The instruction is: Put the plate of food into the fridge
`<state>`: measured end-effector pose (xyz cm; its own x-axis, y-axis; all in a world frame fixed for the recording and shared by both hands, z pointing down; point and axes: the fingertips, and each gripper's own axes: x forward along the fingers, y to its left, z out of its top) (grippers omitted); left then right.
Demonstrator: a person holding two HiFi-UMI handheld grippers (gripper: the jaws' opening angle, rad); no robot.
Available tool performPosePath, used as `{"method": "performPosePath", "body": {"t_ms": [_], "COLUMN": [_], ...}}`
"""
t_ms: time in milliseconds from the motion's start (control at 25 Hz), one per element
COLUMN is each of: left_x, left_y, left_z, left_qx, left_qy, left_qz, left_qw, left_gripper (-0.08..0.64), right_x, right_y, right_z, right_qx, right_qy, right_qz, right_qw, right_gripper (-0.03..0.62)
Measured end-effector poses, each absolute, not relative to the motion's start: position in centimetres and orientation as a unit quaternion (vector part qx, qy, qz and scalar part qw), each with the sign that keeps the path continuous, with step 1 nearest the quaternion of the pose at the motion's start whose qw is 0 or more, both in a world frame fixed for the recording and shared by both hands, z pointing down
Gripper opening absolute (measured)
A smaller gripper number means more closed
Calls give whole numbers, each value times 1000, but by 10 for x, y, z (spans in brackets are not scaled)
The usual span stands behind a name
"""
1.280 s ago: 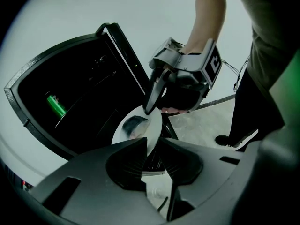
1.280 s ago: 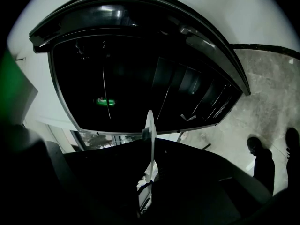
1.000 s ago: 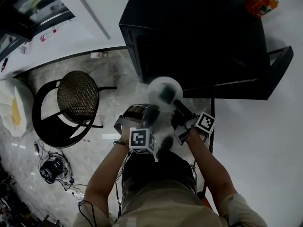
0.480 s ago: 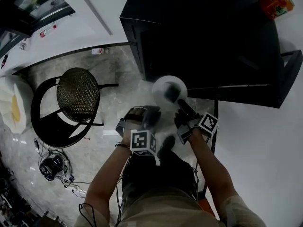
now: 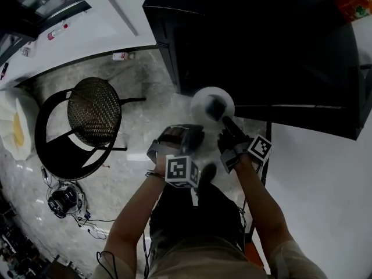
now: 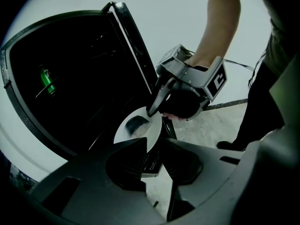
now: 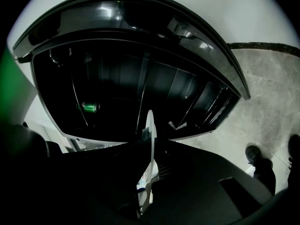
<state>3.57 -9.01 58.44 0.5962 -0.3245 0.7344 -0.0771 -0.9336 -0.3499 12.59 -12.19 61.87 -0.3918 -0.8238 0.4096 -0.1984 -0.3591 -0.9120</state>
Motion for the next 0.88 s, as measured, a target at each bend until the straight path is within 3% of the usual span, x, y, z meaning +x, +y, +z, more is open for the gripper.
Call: {"method": "performPosePath", "body": {"t_ms": [880], "left_x": [51], "left_y": [-86], "left_z": [649], "left_qx": [-880], "left_qy": [90], "left_qz": [-445], "left_qw": [141], "left_gripper": [83], "right_x": [138], "right_y": [-116], "right_z": [674], "right_qx": [-513], "right_qy": [506], "right_qz": [-650], "right_qw": [243], "right_gripper": [28]}}
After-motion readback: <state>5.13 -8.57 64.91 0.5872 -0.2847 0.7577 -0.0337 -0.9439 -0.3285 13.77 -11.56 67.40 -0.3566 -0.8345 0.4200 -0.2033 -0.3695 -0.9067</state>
